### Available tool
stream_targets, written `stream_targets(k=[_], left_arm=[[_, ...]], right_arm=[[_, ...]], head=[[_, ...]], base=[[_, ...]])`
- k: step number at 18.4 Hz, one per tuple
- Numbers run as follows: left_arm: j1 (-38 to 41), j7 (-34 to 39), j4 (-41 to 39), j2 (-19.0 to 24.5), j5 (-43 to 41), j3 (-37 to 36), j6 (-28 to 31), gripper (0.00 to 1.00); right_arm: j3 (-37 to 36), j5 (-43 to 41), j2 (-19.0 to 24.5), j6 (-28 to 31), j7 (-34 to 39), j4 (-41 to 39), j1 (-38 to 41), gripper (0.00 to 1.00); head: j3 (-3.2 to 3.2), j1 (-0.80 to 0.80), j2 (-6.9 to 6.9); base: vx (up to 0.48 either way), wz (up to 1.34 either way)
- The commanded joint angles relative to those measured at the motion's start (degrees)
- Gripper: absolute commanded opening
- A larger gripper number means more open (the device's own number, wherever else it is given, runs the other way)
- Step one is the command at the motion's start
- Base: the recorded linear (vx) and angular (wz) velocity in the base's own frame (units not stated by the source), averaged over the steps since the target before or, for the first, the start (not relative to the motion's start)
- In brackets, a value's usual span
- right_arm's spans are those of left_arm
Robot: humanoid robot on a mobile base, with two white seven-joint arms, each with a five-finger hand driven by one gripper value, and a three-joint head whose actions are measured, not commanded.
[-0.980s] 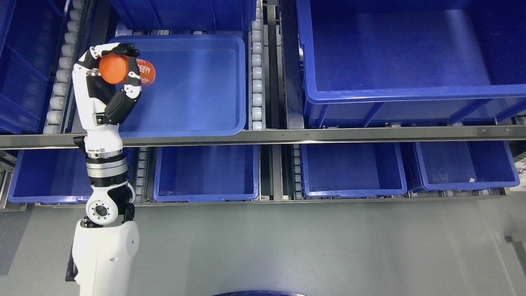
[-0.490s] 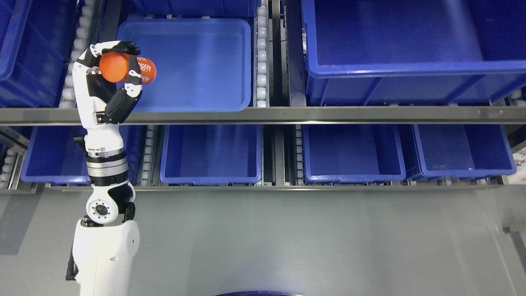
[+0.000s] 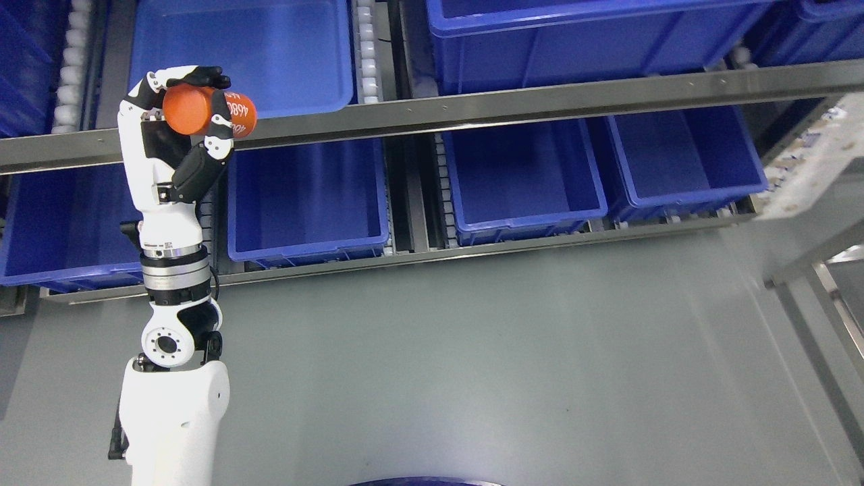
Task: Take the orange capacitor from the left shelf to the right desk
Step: 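Hold the bottle in the left hand while turning toward the steel table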
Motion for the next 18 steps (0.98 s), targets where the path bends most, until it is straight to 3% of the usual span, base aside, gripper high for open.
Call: stream_targets(k=[1, 9, 18], left_arm=[[-0.5, -0.1, -0.1, 1.0, 0.0, 0.0, 0.2, 0.02], [-1.2, -0.2, -0.1, 1.0, 0.0, -1.0, 0.9, 0.02], [-1.4, -0.2, 0.3, 1.0, 0.0, -5.1, 3.2, 0.02]], right_arm=[[-0.7, 0.0, -1.0, 0.0, 0.0, -1.3, 1.9, 1.00], [-0.6, 0.0, -1.0, 0.0, 0.0, -1.3, 1.9, 1.00], [-0.6, 0.0, -1.0, 0.0, 0.0, -1.3, 1.9, 1.00]], head=[[0.00, 0.00, 0.00], [0.00, 0.00, 0.00], [0.00, 0.00, 0.00]], base=[[-0.300, -0.45], [-0.180, -0.96], [0.122, -1.18]])
